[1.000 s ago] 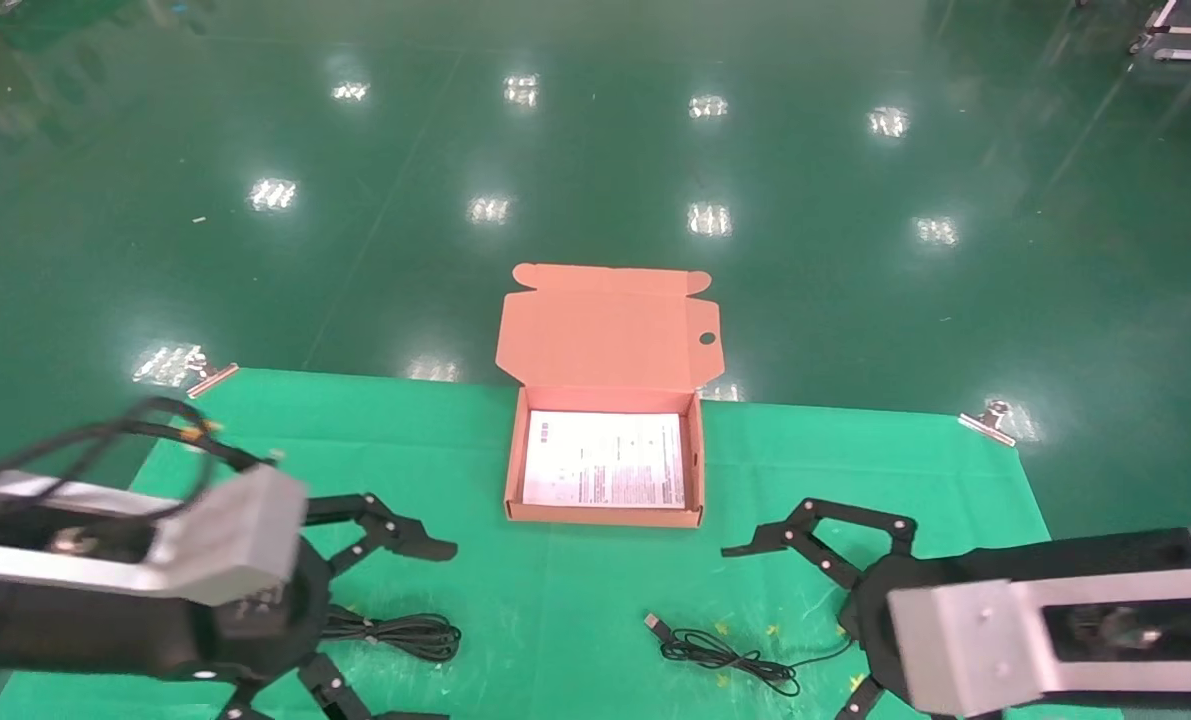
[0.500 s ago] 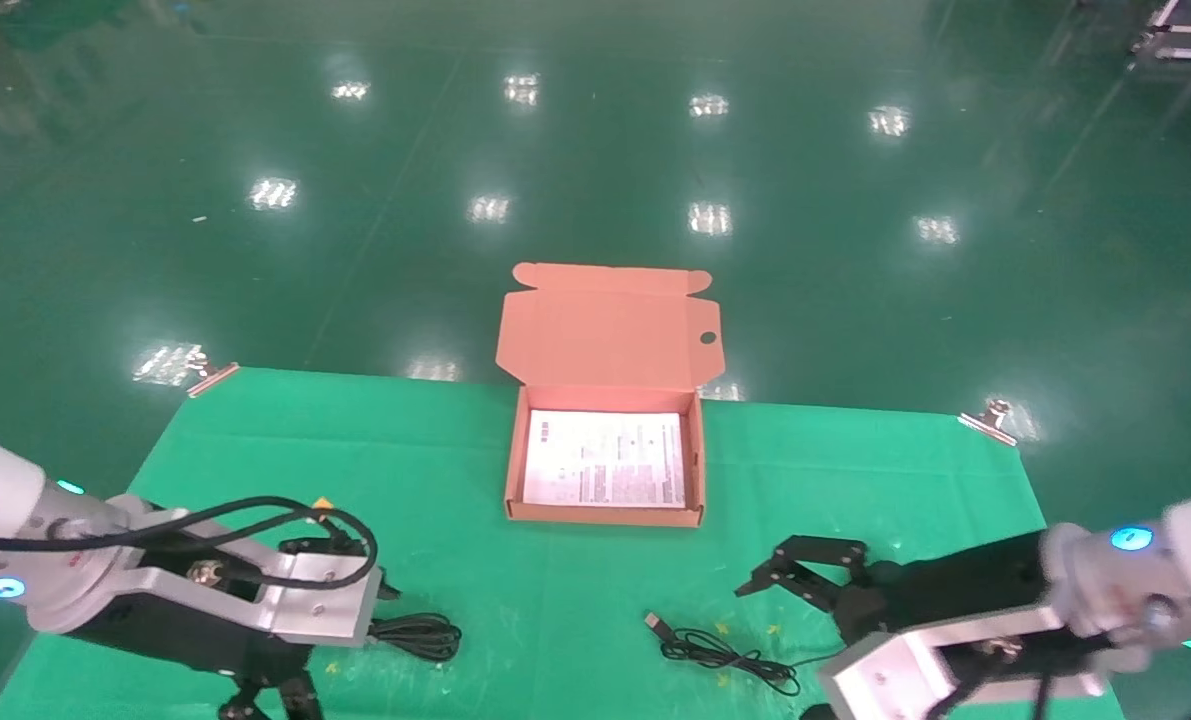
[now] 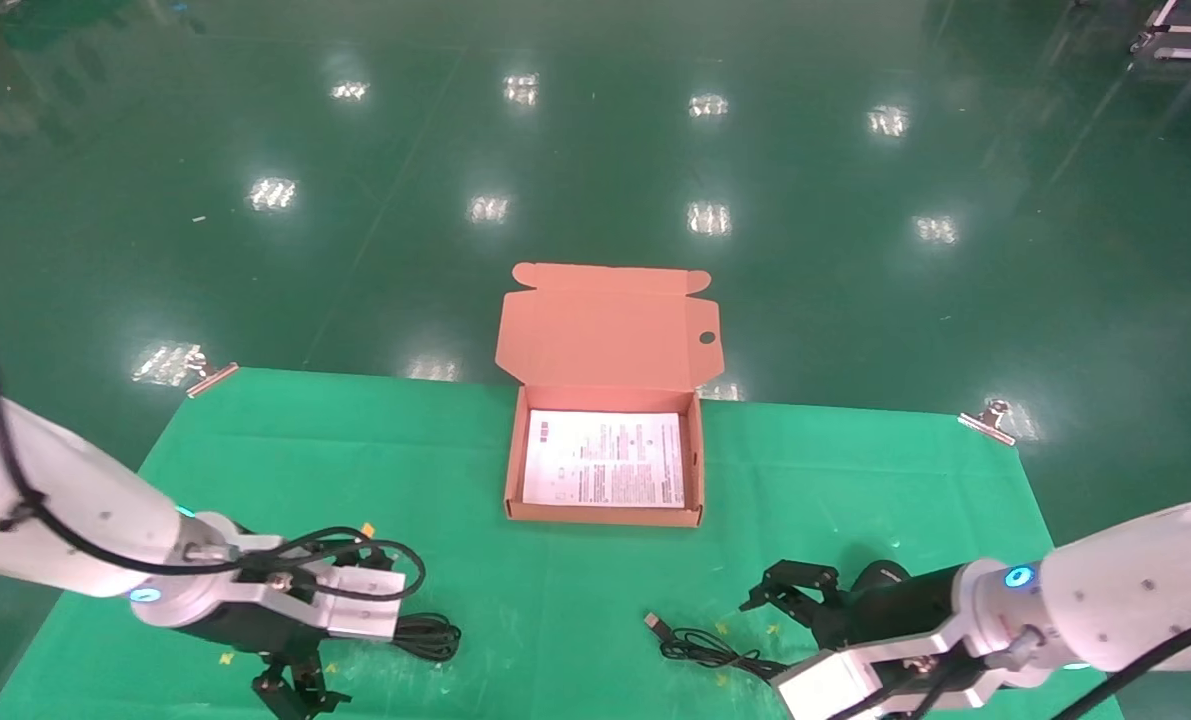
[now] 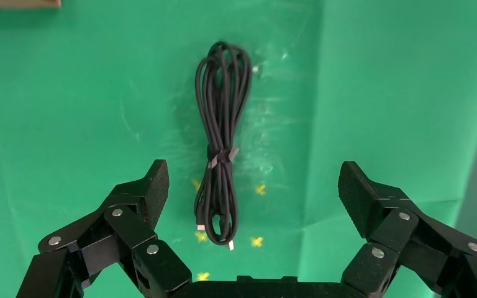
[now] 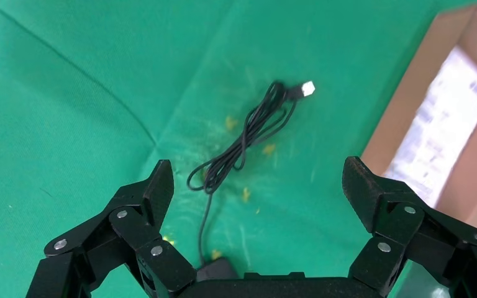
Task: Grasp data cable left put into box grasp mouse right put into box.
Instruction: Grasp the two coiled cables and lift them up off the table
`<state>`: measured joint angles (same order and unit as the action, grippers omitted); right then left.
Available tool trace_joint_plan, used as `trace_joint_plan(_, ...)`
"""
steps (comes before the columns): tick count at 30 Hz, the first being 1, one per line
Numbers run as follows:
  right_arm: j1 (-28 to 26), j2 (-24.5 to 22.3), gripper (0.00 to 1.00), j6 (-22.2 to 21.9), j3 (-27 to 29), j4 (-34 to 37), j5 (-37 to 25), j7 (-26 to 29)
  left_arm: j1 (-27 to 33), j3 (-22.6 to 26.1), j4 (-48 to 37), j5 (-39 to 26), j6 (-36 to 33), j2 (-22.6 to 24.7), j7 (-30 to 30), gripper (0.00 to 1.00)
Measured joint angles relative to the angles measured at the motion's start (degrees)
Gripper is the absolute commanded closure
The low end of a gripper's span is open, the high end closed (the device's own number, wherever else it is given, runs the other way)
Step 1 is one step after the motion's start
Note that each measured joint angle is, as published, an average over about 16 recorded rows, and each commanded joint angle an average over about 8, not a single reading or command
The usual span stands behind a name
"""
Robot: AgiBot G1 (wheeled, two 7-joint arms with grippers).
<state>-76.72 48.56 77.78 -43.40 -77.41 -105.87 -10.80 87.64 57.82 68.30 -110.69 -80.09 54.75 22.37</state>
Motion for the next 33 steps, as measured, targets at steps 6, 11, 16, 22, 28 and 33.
trace_joint_plan(6, 1.8, 1.8, 0.0, -2.3, -1.2, 0.6, -4.3, 4.1, -1.0, 1.1, -6.0, -2.7, 3.2, 3.3, -1.2, 0.0)
trace_joint_plan(11, 2.8, 3.3, 0.0, -3.5, -1.9, 1.8, -6.7, 7.2, -1.4, 1.3, -12.3, -2.9, 5.5, 5.8, -3.0, 0.0)
trace_joint_plan(16, 3.3, 4.8, 0.0, -4.4, -2.2, 3.9, -8.0, 9.7, -1.5, 0.6, -19.8, -1.5, 7.5, 8.1, -5.0, 0.0)
trace_joint_plan(22, 3.5, 6.7, 0.0, -5.3, -2.4, 7.7, -8.8, 11.1, -1.2, -0.7, -29.1, 0.9, 9.6, 10.5, -8.0, 0.0)
trace_joint_plan(28, 3.2, 8.5, 0.0, -6.4, -2.6, 11.9, -9.1, 11.1, -0.7, -1.5, -37.1, 2.3, 12.0, 12.6, -11.6, 0.0)
trace_joint_plan(33, 2.7, 9.9, 0.0, -7.4, -2.8, 15.2, -9.7, 10.3, -0.1, -1.6, -42.0, 2.3, 14.0, 14.2, -14.6, 0.0)
